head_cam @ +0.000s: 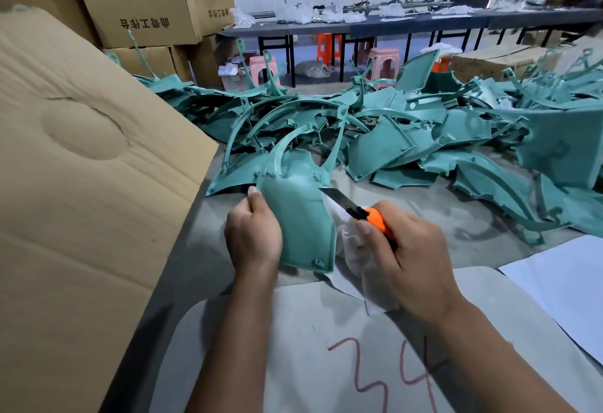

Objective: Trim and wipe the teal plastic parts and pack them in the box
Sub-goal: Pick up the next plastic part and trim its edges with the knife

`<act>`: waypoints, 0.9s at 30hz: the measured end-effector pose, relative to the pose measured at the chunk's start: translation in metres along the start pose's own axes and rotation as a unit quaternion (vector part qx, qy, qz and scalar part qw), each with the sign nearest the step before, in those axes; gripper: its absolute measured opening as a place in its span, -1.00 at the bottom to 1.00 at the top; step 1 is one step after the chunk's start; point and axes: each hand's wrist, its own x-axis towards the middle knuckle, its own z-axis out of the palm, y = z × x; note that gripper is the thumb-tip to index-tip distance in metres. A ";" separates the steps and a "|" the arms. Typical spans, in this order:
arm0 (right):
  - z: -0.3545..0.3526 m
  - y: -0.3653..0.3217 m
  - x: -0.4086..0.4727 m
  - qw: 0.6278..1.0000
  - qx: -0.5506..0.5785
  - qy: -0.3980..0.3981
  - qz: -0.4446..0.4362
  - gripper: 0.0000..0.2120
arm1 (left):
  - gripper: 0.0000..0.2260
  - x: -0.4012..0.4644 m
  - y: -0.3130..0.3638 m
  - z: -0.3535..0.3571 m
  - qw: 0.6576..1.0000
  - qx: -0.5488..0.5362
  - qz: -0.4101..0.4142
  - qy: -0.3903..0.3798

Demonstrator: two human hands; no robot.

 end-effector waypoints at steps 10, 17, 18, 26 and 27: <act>-0.005 0.003 -0.001 0.996 0.058 -0.063 -0.038 -0.63 | -0.54 0.012 0.002 -0.018 0.994 0.059 0.012 0.095; -0.004 0.004 -0.003 0.994 0.066 -0.070 -0.052 -0.57 | -0.57 0.008 0.006 -0.011 0.998 -0.024 -0.032 0.057; -0.005 0.004 -0.003 0.992 0.079 -0.078 -0.056 -0.57 | -0.57 0.008 0.007 -0.010 0.997 -0.037 -0.044 0.048; -0.007 0.001 -0.005 0.989 0.110 -0.060 -0.081 -0.54 | -0.67 0.001 0.009 0.000 0.977 -0.151 -0.147 -0.024; -0.006 0.000 -0.005 0.990 0.113 -0.039 -0.073 -0.54 | -0.68 0.000 0.010 0.001 0.977 -0.148 -0.149 -0.027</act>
